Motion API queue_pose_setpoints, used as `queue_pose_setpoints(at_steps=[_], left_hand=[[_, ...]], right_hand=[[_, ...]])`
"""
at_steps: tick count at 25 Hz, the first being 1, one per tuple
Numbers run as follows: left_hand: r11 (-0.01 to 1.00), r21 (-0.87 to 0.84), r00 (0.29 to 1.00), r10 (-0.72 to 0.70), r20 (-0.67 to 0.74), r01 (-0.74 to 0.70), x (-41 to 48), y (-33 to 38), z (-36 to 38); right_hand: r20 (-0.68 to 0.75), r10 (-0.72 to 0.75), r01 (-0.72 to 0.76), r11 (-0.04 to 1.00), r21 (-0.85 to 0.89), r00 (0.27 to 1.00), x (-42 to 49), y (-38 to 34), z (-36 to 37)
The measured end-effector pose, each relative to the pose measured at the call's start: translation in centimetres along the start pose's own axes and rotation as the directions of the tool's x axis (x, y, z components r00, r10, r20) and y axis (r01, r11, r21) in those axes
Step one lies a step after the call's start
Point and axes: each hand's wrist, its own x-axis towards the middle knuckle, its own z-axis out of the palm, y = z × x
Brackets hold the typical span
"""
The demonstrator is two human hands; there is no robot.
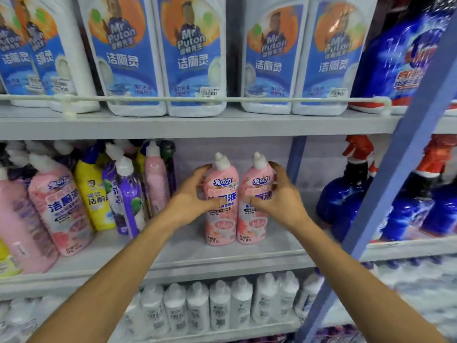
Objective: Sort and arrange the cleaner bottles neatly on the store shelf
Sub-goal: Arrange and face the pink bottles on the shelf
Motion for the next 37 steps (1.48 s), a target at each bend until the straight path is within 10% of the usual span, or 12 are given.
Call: queue_pose_setpoints(at_steps=[5,15,37], left_hand=[[0.992,0.074,0.993,-0.102,-0.06,0.106,-1.1,-4.2,2.2],[0.998,0.064,0.999,-0.005,-0.036,0.007,7.0,-5.2,7.0],[0.999,0.041,0.993,-0.017,-0.118,0.022,12.0,-8.3,8.7]], right_hand=[[0.214,0.113,-0.148,0.977,0.155,0.97,-2.0,5.4,1.3],[0.089,0.293,-0.306,0.921,0.243,0.952,3.6,10.2,-0.2],[0.092,0.22,-0.236,0.94,0.245,0.971,7.4,12.5,0.3]])
